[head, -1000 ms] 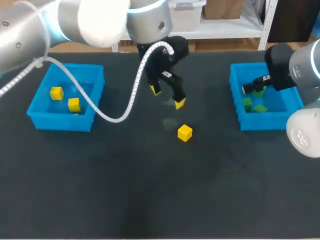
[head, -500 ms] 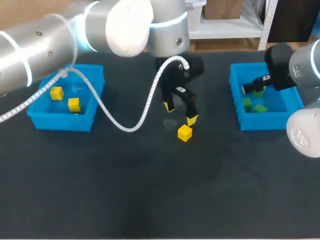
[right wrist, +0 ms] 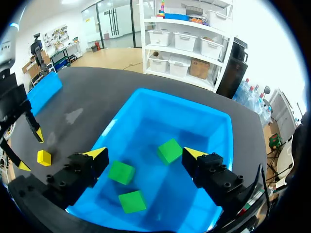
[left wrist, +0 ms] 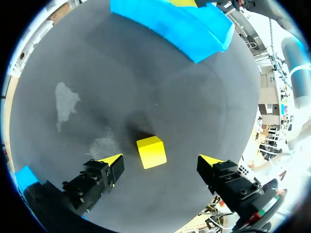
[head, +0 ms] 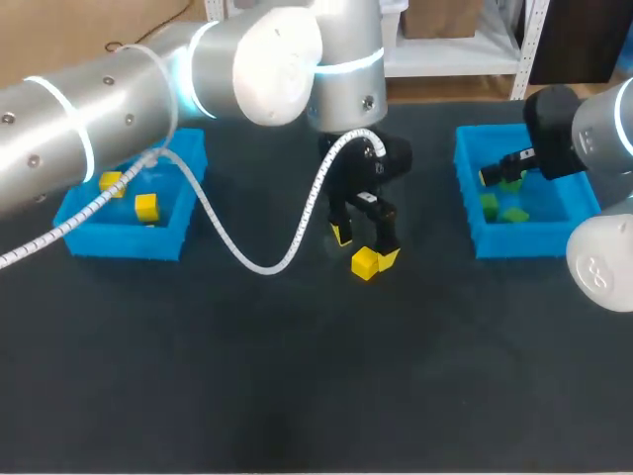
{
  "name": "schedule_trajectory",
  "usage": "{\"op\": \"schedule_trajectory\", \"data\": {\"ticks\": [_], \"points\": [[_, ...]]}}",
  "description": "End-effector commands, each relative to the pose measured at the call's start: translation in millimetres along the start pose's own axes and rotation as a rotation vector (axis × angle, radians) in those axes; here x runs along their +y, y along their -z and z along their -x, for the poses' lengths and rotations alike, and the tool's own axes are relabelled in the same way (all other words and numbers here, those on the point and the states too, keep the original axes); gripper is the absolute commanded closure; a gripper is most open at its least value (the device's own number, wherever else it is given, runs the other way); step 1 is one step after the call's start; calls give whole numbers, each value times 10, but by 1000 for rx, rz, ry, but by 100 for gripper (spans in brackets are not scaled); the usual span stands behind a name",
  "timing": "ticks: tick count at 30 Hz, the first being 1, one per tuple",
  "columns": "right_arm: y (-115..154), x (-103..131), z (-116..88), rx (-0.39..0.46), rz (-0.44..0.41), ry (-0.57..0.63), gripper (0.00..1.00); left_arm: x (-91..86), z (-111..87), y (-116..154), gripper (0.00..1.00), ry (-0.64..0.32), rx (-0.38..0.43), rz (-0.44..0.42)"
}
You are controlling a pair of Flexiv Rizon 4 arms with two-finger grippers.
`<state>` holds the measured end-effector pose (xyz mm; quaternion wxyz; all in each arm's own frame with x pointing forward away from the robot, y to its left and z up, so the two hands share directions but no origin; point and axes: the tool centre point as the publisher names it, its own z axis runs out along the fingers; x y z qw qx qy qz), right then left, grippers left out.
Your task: Put the green cubes in the right bin and the yellow cubes in the left bin.
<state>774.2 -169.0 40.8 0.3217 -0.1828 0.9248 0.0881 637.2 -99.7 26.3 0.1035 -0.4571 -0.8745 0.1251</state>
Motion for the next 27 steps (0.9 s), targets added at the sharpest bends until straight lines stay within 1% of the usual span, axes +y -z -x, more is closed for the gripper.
{"op": "schedule_trajectory", "data": {"ticks": [1,2,4,6,9,10,11,12,15,20,23,25,27], "points": [[10,0,1,1,1,0,0,4,53,-77,0,1,13,4],[10,0,1,1,1,0,0,1,60,-122,0,2,23,6],[10,0,1,1,1,0,0,24,75,-209,0,9,46,46],[10,0,1,1,1,0,0,38,94,-267,0,14,56,58],[10,0,1,1,1,0,0,85,127,-336,0,27,75,121],[10,0,1,1,1,0,0,121,142,-359,53,43,70,136],[10,0,1,1,1,0,0,160,152,-380,79,50,76,170],[10,0,1,1,1,0,0,195,165,-394,100,61,62,184],[10,0,1,1,1,0,0,277,173,-421,100,81,56,207],[10,0,1,1,1,0,0,327,156,-341,100,89,35,207],[10,0,1,1,1,0,0,413,115,-237,100,114,9,224],[10,0,1,1,1,0,0,511,74,-134,100,141,-18,243],[10,0,1,1,1,0,0,629,18,27,100,179,-63,255]]}}
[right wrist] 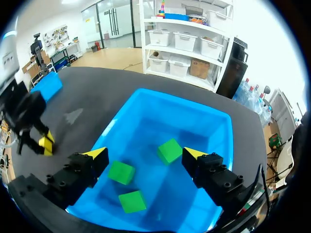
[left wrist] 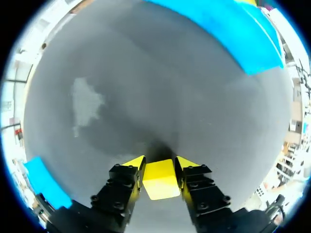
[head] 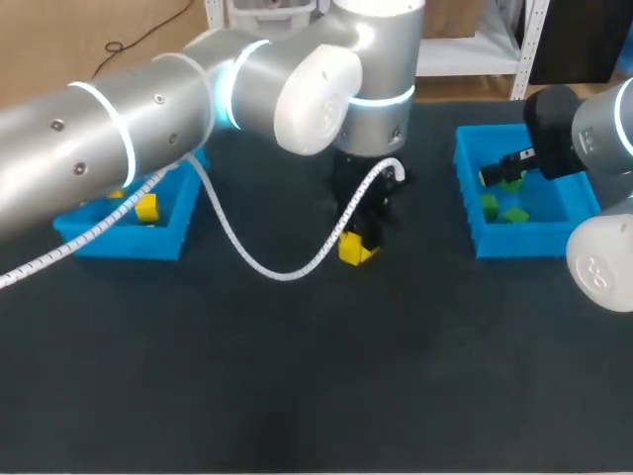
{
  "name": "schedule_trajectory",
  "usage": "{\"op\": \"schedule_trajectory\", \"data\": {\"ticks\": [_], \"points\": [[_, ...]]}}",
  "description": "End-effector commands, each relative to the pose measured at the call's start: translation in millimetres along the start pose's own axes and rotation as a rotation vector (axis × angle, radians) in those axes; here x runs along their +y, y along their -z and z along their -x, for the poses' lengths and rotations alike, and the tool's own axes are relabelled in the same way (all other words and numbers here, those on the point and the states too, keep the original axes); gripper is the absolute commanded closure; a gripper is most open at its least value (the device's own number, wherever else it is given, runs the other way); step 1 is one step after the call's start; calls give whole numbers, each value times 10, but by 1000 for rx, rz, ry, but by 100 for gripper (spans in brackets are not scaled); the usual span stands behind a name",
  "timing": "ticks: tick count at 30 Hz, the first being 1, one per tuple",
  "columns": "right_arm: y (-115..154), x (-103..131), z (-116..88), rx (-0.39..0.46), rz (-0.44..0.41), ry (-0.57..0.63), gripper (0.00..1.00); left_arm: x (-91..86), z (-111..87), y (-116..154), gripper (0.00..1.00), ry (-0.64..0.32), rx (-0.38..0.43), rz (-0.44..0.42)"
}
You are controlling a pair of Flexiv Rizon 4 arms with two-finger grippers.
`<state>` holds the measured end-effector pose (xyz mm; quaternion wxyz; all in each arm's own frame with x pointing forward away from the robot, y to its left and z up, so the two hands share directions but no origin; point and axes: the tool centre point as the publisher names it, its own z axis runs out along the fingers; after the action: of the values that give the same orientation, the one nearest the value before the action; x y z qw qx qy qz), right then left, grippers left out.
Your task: Put the green cubes in the right bin and the yellow cubes in the left bin.
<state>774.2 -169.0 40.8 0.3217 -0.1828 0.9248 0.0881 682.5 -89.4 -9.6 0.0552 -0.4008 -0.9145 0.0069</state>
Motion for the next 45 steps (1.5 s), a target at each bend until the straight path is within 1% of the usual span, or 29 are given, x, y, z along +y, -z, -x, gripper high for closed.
{"op": "schedule_trajectory", "data": {"ticks": [1,4,7,11,13,16,18,21,24,27,35,39,43,44,45], "points": [[10,0,1,1,1,0,0,278,-176,257,100,64,-83,7],[10,0,1,1,1,0,0,574,-265,522,100,147,-168,32],[10,0,1,1,1,0,0,868,-393,807,100,234,-268,38],[10,0,1,1,1,0,0,1308,-614,1016,100,350,-336,63],[10,0,1,1,1,0,0,1510,-736,1051,100,404,-352,69],[10,0,1,1,1,0,0,1799,-932,1019,100,481,-376,15],[10,0,1,1,1,0,0,1976,-1069,950,100,529,-359,29],[10,0,1,1,1,0,0,2183,-1257,834,100,598,-346,19],[10,0,1,1,1,0,0,2316,-1390,754,100,649,-350,3],[10,0,1,1,1,0,0,2403,-1454,723,100,680,-359,-4],[10,0,1,1,1,0,0,2519,-1488,755,100,700,-391,-7],[10,0,1,1,1,0,0,2568,-1506,704,100,713,-385,-2],[10,0,1,1,1,0,0,2607,-1539,651,100,752,-366,39],[10,0,1,1,1,0,0,2609,-1542,646,74,757,-363,46],[10,0,1,1,1,0,0,2611,-1543,639,0,753,-365,39]]}}
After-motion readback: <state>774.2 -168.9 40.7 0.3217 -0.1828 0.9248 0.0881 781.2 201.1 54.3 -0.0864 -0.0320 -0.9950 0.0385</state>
